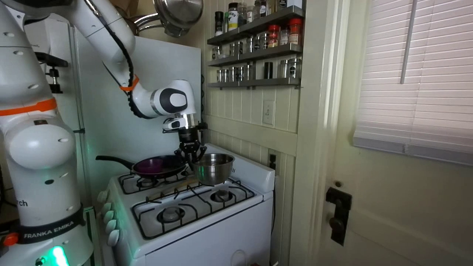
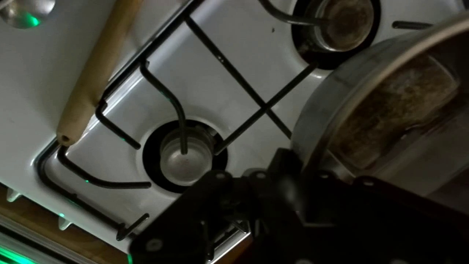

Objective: Put the purple bowl on the pan then move the silver bowl to the right.

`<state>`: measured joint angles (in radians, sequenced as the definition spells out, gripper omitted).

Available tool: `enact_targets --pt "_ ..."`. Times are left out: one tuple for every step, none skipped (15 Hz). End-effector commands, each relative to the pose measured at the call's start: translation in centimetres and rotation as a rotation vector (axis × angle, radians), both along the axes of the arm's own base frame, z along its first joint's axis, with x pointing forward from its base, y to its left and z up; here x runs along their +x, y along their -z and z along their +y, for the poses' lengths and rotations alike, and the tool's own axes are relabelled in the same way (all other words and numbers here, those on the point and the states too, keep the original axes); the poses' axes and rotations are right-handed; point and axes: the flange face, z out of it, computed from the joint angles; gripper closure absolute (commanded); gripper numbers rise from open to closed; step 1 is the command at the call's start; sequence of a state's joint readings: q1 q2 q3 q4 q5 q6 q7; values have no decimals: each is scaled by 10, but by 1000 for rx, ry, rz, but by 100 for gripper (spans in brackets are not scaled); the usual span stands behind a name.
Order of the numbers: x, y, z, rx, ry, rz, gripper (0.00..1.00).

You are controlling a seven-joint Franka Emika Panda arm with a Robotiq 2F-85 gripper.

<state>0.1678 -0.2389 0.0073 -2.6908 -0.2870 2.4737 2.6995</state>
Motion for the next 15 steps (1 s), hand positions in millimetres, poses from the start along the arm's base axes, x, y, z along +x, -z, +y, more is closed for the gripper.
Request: enact_targets --pt "33 -14 5 -20 0 -15 98" --pt "37 -15 5 -20 -3 -20 98" --pt "43 -16 5 -13 -6 -27 98" --pt "48 -15 4 -7 -10 -31 98" --pt "54 -12 3 -3 -15 -30 98" --pt "59 -10 4 -1 -17 -24 98" --pt "64 -6 5 -3 -21 -17 98" --pt "68 -3 7 -3 -25 -12 98" --pt "72 3 10 -4 -31 0 98" --pt "76 9 13 -11 -34 11 98" --pt "81 16 18 -16 -41 22 98" --pt "84 21 21 -23 -42 30 98" --pt "87 25 25 -26 -48 34 98" --pt "88 29 28 -28 -53 37 98" --pt "91 33 31 -32 -56 39 98"
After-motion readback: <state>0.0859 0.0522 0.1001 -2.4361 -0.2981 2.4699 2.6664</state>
